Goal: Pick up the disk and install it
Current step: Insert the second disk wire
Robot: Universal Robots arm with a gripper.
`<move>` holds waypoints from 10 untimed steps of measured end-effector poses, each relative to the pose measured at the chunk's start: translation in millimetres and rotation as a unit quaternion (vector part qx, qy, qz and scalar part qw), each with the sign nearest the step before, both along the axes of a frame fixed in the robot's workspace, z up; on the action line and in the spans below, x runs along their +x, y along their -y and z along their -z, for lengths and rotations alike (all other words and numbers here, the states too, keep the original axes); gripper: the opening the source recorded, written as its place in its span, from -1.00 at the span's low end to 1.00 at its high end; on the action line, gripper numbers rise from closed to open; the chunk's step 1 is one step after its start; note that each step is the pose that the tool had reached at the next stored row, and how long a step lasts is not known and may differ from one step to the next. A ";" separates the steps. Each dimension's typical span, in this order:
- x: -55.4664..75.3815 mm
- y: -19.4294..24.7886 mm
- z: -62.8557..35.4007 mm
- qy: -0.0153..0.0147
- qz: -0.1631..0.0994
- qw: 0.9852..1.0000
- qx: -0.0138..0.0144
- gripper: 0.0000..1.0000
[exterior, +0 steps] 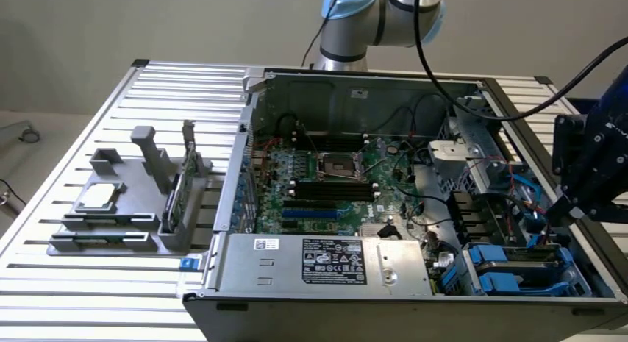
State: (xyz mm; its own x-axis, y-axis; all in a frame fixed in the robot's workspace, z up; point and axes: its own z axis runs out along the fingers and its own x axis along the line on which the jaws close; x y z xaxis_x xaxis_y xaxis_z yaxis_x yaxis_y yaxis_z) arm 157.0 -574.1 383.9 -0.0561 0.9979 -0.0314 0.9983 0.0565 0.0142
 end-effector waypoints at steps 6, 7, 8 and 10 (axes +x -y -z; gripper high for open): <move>-5.6 0.0 -2.0 0.000 0.002 1.000 0.000 -0.64; -7.7 0.0 -1.9 0.000 0.002 1.000 0.000 -0.64; -9.9 0.0 -1.9 0.000 0.002 1.000 0.000 -0.64; -14.1 0.0 -2.0 0.000 0.002 1.000 0.000 -0.61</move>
State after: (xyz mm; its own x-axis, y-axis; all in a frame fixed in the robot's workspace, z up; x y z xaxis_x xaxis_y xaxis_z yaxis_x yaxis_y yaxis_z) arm 142.9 -574.1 385.9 -0.0514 0.9982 -0.0308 0.9986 0.0518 0.0135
